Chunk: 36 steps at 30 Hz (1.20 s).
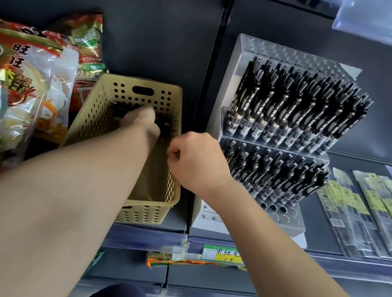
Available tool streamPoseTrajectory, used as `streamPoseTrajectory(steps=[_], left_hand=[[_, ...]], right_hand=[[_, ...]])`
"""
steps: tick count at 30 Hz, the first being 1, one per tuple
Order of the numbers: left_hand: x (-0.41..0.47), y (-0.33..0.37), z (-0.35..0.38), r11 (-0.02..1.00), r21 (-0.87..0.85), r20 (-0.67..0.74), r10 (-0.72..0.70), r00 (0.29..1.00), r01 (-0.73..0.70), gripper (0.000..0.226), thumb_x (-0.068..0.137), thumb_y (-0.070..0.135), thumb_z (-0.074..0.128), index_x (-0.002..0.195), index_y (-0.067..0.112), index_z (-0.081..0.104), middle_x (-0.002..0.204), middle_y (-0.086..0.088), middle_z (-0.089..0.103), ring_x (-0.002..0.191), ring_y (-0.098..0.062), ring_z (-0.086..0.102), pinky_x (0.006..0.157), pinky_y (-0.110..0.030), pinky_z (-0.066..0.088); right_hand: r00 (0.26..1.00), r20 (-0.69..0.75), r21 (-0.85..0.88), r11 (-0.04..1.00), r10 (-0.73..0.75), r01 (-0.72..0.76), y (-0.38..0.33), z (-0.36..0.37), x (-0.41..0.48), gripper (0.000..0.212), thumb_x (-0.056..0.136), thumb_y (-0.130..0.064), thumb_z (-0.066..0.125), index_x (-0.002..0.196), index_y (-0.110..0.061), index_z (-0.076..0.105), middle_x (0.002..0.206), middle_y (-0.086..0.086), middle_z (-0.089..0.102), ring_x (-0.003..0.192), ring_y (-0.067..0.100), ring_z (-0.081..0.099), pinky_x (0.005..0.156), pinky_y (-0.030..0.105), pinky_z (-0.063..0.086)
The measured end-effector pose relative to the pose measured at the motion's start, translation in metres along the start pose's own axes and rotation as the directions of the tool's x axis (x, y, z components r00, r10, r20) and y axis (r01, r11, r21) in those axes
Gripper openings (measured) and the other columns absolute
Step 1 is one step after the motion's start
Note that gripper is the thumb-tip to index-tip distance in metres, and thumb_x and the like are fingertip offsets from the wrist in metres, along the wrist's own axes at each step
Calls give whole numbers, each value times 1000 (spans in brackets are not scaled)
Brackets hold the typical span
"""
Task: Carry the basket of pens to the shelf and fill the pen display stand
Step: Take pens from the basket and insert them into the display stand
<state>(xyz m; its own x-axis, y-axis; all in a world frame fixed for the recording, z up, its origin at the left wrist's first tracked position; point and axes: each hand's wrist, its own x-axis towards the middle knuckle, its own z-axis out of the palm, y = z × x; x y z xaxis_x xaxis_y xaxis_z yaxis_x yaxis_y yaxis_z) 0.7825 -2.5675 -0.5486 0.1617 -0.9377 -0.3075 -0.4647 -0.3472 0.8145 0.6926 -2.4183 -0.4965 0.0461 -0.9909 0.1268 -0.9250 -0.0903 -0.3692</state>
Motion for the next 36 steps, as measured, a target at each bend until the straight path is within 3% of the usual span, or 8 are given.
streamPoseTrajectory(steps=[2,5,13,17,21,26,33,36], left_hand=[[-5,-3,2,996,-70,44,-46,998,49,43,92,12,54,135,9,49,138,-13,50,120,-24,53,64,-16,53],[-5,-11,4,995,-87,-17,38,999,-40,53,85,-3,61,134,9,49,138,-16,47,129,-30,44,100,-31,41],[-10,-11,8,859,-509,111,-7,994,63,63,88,-9,55,144,15,41,148,-12,37,135,-29,38,104,-27,37],[-18,-2,-3,786,-596,236,-23,971,163,39,99,2,41,137,-4,45,144,-23,43,129,-34,44,90,-24,35],[-18,5,-18,607,-715,313,-164,935,346,11,90,22,62,96,13,65,103,-13,68,81,-26,66,58,-37,54],[-9,5,-24,545,-771,289,-162,944,330,23,86,19,66,107,8,67,110,-6,69,103,-23,67,89,-40,55],[-20,14,-38,428,-880,164,-130,978,204,17,87,10,63,103,5,65,89,-8,68,73,-21,68,55,-32,56],[-29,24,-44,373,-912,125,-150,981,173,24,82,12,68,106,6,66,97,-10,69,83,-27,67,73,-40,56]], right_hand=[[1000,8,-15,1000,-22,22,-1,0,-1,22,87,-15,51,92,-11,72,90,8,69,84,31,64,74,39,56],[999,25,-32,999,-33,34,-2,-2,-4,20,85,-14,52,90,-9,71,90,10,68,83,32,63,74,39,56],[999,46,-26,1000,-14,15,-5,-5,-12,13,82,-11,53,81,-8,66,84,11,67,77,32,61,71,38,56],[999,40,-20,1000,-9,10,-7,-6,-16,14,81,-9,53,78,-8,66,81,11,66,76,32,61,69,38,55],[999,30,-15,1000,-22,23,-11,-6,-19,15,81,-9,53,79,-7,67,80,11,67,76,32,61,69,37,55],[999,-12,-38,999,-32,31,-15,-6,-24,14,82,-10,53,80,-7,66,78,11,65,73,32,60,65,33,53],[985,-156,-49,997,-70,63,-19,5,-34,16,84,-8,50,86,-5,66,77,12,66,71,34,59,57,31,46],[979,-194,-23,998,-69,66,-21,5,-35,18,85,-9,49,86,-6,67,76,11,67,71,32,61,60,35,51]])
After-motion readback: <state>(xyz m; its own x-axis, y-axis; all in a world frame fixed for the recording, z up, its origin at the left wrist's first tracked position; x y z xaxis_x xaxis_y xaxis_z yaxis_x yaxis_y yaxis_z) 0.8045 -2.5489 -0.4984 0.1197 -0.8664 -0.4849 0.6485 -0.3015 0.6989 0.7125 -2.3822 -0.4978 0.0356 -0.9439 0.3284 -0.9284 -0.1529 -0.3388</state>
